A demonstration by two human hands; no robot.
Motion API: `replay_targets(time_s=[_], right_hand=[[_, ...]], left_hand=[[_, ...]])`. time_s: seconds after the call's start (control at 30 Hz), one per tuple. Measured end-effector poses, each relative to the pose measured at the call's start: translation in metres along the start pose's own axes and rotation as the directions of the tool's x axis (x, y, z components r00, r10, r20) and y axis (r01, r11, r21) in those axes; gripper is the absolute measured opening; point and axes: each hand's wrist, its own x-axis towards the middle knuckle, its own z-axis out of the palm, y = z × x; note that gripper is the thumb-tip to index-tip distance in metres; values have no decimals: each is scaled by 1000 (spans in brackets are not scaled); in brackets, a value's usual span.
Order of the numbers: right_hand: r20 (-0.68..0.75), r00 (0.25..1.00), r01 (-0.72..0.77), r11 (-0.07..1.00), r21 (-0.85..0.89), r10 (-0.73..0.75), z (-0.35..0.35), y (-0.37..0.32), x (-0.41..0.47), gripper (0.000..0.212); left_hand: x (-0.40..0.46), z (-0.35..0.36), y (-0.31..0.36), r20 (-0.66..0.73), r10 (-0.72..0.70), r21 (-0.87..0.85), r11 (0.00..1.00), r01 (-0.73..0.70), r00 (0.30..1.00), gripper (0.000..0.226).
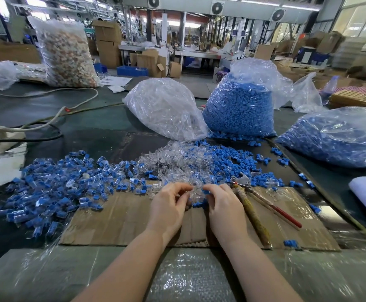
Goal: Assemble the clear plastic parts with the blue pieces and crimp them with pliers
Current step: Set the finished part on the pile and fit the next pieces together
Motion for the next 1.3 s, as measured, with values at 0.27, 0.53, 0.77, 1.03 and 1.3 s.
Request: replay_targets(time_s=[0.27, 0.53, 0.77, 1.03, 1.3], right_hand=[[-115, 992, -19, 978, 208, 44, -1, 4, -6, 10], [-132, 990, 0, 946, 325, 45, -2, 4, -12, 3], [-160, 987, 59, 939, 339, -5, -3, 1, -13, 8], [-83, 996, 51, 969, 240, -32, 0, 2, -14, 12], [-67, 997, 59, 986, 154, -49, 2, 1, -15, 18]], left_hand=[[-1, 1, -3, 12, 53, 17, 998, -53, 999, 30], [-1, 0, -3, 32, 14, -15, 1000, -13, 999, 28], [1, -2, -4, 21, 22, -21, 1000, -22, 1000, 28], [0, -2, -6, 57, -17, -143, 989, 25, 998, 24], [-1, -2, -1, 111, -64, -272, 958, 92, 992, 21]])
